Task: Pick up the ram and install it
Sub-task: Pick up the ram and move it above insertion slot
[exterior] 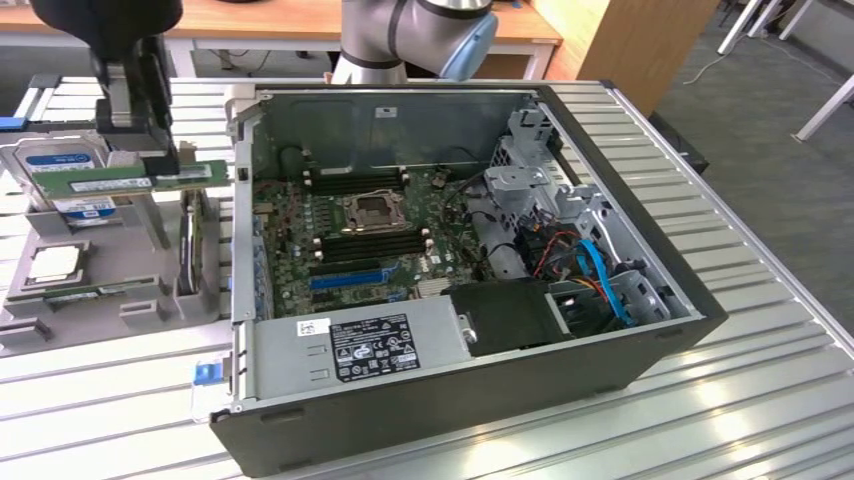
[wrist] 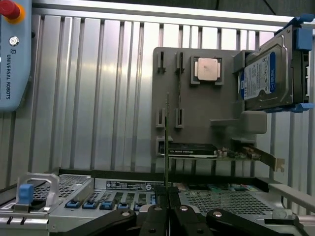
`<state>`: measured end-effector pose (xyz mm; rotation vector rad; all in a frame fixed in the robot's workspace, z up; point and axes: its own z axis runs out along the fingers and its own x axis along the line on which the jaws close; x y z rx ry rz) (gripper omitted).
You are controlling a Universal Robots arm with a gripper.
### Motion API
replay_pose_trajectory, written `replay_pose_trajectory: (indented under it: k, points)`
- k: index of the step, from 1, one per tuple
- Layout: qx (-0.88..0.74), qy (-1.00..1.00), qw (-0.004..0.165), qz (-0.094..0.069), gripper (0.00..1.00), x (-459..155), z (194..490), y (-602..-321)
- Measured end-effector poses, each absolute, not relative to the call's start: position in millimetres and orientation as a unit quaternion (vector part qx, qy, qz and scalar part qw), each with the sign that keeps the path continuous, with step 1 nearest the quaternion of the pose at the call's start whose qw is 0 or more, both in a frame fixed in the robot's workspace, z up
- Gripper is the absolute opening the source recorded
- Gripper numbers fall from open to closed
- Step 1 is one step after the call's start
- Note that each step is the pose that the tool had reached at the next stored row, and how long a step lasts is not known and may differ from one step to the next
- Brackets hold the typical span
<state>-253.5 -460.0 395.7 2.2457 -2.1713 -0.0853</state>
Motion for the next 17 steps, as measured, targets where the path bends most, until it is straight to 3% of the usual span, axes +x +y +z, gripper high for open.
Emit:
replay_pose_trajectory:
  k: [17]
  points:
    - [0.719,-0.695,0.009,-0.027,0.11,-214,396,-460]
